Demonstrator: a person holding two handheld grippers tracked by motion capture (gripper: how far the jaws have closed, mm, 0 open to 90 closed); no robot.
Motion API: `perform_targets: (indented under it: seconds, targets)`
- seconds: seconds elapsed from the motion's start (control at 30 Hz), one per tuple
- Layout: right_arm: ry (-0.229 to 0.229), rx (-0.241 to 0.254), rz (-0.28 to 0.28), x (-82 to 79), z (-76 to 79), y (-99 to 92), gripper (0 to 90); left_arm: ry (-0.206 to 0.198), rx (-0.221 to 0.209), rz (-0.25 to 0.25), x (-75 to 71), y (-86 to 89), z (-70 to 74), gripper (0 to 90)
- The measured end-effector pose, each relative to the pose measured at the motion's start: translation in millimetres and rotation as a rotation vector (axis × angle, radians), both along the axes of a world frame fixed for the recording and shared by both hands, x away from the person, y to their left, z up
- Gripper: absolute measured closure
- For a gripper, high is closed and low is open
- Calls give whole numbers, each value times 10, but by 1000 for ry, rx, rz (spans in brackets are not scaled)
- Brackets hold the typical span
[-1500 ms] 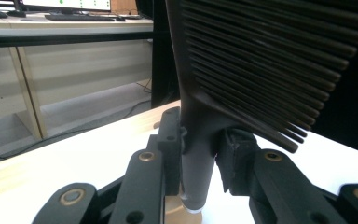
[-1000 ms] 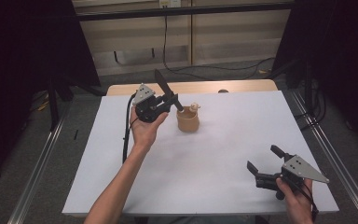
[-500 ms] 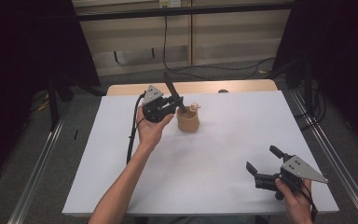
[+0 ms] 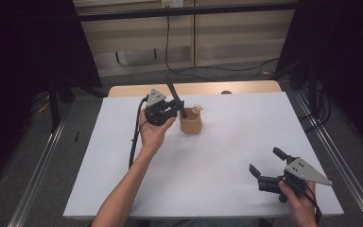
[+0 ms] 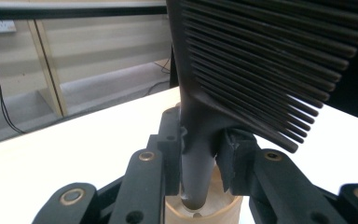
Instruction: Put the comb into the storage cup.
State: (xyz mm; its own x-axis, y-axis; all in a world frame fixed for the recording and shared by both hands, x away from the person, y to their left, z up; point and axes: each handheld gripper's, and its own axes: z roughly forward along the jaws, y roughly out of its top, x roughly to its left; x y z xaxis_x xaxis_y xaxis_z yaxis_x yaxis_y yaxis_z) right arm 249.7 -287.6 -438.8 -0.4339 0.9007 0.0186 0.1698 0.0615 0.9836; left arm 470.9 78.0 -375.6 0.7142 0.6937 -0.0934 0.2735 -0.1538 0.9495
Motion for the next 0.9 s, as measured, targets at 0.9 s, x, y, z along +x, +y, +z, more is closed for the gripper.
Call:
perform_targets:
  seconds: [0.9]
  targets:
    - [-1,-3,-1,3,-4,-4,0,34,46,-7,-10,-65,-208,729]
